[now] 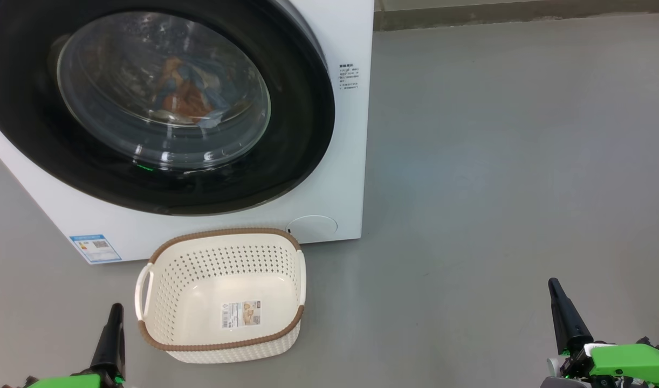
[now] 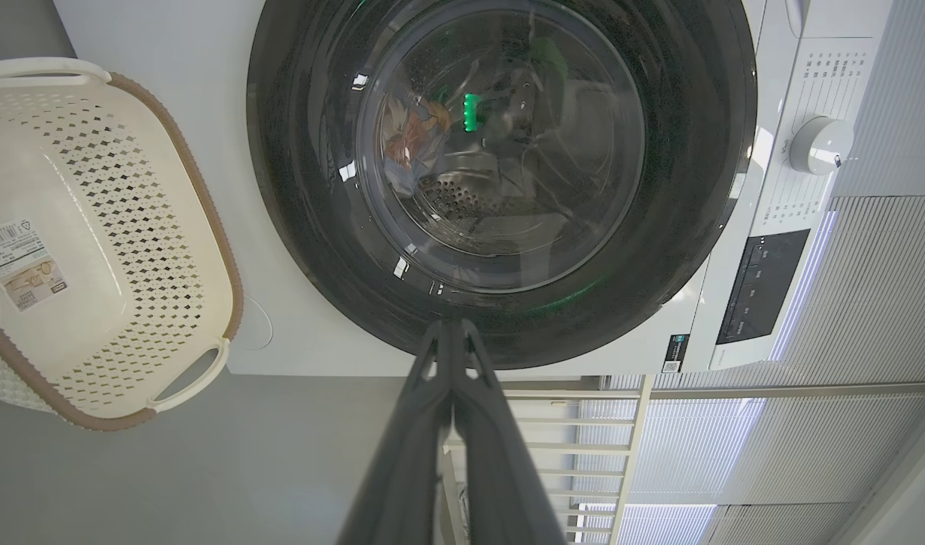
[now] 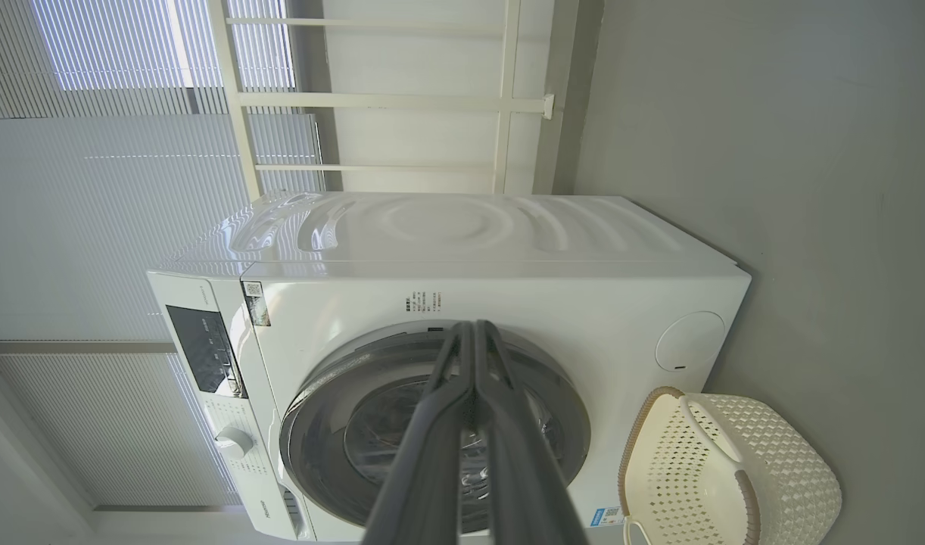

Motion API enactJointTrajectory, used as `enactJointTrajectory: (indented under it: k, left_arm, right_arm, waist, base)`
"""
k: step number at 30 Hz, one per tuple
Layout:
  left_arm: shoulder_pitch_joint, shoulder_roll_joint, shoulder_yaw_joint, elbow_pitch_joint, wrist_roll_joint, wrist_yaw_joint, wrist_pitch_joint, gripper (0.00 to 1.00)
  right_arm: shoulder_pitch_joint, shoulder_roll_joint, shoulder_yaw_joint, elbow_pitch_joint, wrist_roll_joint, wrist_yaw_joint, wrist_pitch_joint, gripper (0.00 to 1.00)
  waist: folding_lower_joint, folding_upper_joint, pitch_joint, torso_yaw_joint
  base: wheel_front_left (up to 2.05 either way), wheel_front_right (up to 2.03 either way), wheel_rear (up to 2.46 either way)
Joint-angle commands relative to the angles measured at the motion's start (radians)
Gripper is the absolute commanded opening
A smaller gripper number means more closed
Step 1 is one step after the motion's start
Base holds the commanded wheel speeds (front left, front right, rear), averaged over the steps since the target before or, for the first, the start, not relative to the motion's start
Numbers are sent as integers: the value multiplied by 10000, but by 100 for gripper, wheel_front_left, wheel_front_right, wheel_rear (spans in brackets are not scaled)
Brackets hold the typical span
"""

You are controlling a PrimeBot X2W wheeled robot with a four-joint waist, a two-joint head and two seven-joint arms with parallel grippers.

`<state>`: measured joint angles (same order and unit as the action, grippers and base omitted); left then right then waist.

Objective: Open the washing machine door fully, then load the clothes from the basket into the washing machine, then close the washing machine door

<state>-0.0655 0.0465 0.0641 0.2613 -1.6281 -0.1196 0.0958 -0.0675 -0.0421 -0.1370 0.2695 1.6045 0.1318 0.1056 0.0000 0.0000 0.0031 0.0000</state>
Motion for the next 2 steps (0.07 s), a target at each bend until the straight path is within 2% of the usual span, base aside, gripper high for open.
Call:
enactJointTrajectory:
  k: [1, 2]
  left_arm:
    - [-412, 145, 352, -167, 75, -111, 59, 0]
    - [-412, 143, 354, -167, 77, -111, 60, 0]
  right_arm:
    - [-404, -81, 229, -248, 39, -11, 79, 0]
    - [-404, -81, 229, -248, 39, -11, 79, 0]
  waist:
    - [0, 0, 0, 0]
    - [0, 0, 0, 0]
  base:
    - [0, 0, 0]
    - [0, 0, 0]
